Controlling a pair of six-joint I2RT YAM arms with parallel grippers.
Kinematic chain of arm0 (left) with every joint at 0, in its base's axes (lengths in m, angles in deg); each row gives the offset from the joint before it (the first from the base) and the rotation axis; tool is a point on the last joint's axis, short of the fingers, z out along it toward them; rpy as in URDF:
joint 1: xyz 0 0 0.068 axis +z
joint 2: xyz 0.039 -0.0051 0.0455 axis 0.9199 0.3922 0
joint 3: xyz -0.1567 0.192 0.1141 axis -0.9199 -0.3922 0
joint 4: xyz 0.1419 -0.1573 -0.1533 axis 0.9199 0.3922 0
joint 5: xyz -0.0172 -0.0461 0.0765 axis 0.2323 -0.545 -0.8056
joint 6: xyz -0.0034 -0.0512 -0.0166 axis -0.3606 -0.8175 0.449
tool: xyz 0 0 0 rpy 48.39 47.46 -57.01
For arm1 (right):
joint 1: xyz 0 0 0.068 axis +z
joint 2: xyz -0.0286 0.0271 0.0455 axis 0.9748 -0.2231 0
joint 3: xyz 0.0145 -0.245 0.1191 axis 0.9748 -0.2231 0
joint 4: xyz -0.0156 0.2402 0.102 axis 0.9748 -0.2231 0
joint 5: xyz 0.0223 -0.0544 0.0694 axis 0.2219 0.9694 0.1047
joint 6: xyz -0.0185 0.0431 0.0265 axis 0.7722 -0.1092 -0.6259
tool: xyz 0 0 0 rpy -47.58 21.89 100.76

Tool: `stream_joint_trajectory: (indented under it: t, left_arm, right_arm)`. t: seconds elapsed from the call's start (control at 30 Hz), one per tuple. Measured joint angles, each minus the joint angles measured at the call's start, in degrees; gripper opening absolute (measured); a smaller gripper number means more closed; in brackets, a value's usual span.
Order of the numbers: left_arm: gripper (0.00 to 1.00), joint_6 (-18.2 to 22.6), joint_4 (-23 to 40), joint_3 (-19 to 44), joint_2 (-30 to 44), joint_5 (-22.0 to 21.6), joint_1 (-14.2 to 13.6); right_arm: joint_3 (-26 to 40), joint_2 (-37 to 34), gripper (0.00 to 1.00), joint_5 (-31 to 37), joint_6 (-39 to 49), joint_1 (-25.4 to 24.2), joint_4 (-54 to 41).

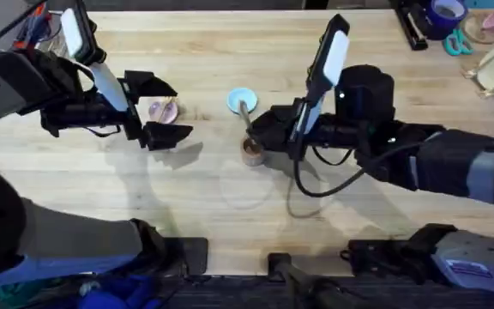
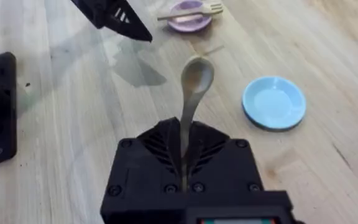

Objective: Pick up a utensil and set it on the pink plate, then put the other utensil in the container.

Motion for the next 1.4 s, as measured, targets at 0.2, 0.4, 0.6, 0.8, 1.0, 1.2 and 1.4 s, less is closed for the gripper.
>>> stream_joint_trajectory:
  t: [0.2, 0.4, 0.6, 0.8, 1.0, 1.2, 1.4]
  left_arm:
    - [0.992, 0.0, 0.0, 0.0, 0.0, 0.0, 0.0]
    - [0.993, 0.0, 0.0, 0.0, 0.0, 0.0, 0.0]
    - [0.993, 0.0, 0.0, 0.0, 0.0, 0.0, 0.0]
    - [0.993, 0.0, 0.0, 0.0, 0.0, 0.0, 0.0]
    - [0.992, 0.0, 0.0, 0.0, 0.0, 0.0, 0.0]
    - [0.992, 0.0, 0.0, 0.0, 0.0, 0.0, 0.0]
    - [0.993, 0.0, 0.0, 0.0, 0.0, 0.0, 0.0]
  right_arm:
    - [0.0, -1.3, 0.035, 0.0, 0.0, 0.0, -0.1]
    - [0.0, -2.0, 0.034, 0.0, 0.0, 0.0, -0.5]
    - [-0.5, -2.3, 0.035, 0.0, 0.2, 0.0, -0.9]
    - [-0.5, -2.3, 0.034, 0.0, 0.4, 0.0, -1.7]
    - [-0.5, -2.3, 0.034, -0.1, 0.4, 0.0, -2.0]
    - [-0.5, -2.3, 0.035, -0.3, 1.1, 0.0, -2.2]
    - [-0.5, -2.3, 0.103, -0.2, 1.3, 0.0, -2.6]
